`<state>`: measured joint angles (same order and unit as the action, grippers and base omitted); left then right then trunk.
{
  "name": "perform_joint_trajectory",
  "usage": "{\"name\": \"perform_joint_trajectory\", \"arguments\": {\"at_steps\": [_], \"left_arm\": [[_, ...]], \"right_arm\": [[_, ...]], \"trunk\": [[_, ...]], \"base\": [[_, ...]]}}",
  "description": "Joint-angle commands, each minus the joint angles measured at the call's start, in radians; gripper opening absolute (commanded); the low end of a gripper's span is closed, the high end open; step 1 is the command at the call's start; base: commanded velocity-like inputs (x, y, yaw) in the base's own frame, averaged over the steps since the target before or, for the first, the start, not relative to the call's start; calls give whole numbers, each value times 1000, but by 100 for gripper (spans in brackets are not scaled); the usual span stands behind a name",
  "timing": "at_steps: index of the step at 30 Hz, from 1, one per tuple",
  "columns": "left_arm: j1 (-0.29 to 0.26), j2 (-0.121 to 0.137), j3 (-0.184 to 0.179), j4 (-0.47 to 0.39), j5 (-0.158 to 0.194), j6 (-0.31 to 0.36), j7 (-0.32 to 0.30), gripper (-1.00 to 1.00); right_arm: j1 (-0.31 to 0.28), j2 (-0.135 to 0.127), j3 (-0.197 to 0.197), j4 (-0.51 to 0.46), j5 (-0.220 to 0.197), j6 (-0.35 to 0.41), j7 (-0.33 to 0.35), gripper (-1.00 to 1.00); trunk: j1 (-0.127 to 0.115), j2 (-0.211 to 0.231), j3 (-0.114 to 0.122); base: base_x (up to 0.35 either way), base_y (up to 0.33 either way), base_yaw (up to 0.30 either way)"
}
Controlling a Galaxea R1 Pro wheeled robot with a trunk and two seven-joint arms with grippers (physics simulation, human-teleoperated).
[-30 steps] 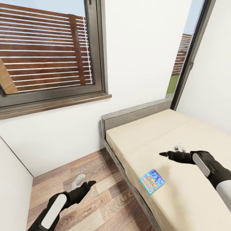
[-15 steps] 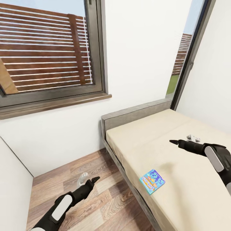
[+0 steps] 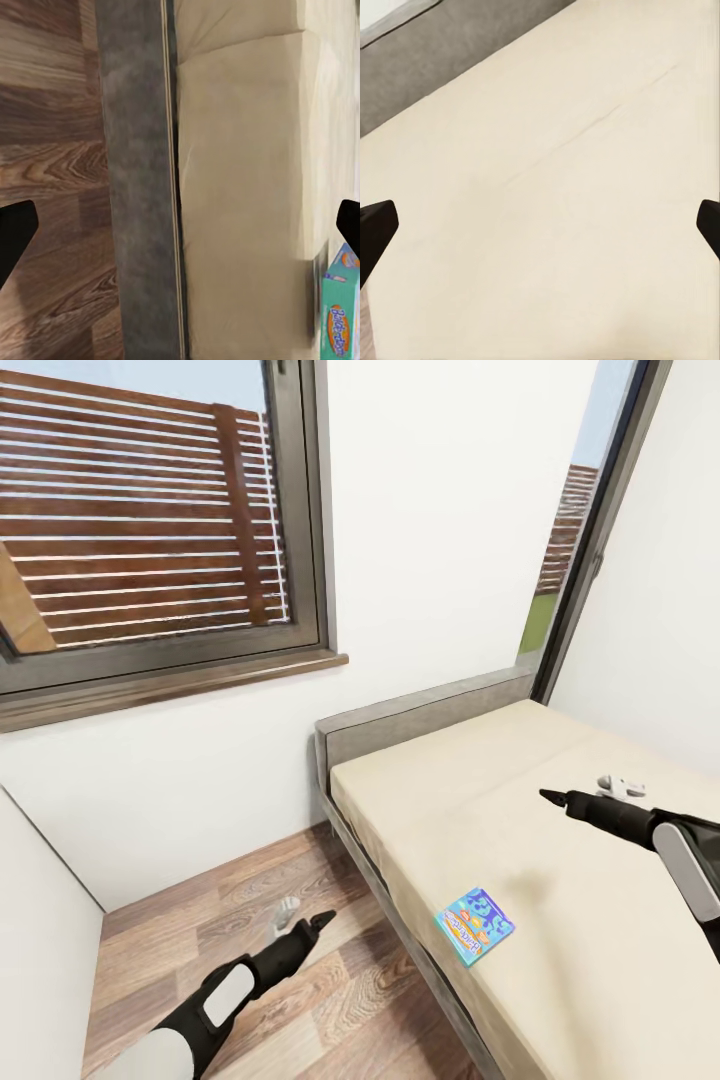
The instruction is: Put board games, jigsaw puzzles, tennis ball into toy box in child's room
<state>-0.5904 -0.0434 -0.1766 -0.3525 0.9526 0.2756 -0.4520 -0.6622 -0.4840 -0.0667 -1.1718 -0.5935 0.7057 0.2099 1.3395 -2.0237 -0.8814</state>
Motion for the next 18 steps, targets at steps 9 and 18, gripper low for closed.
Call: {"name": "perform_joint_trajectory", "arguments": {"at_steps": [9, 18], "left_arm": [[-20, -14, -5, 52, 2, -19, -50, 100], [-22, -16, -13, 56, -6, -22, -122, 100]], "right_arm": [[46, 8, -16, -130, 0, 29, -28, 100], [52, 11, -16, -174, 2, 54, -45, 100]], "trunk": [[0, 0, -1], [0, 0, -1]], "base": [[0, 0, 0], [0, 0, 0]]}}
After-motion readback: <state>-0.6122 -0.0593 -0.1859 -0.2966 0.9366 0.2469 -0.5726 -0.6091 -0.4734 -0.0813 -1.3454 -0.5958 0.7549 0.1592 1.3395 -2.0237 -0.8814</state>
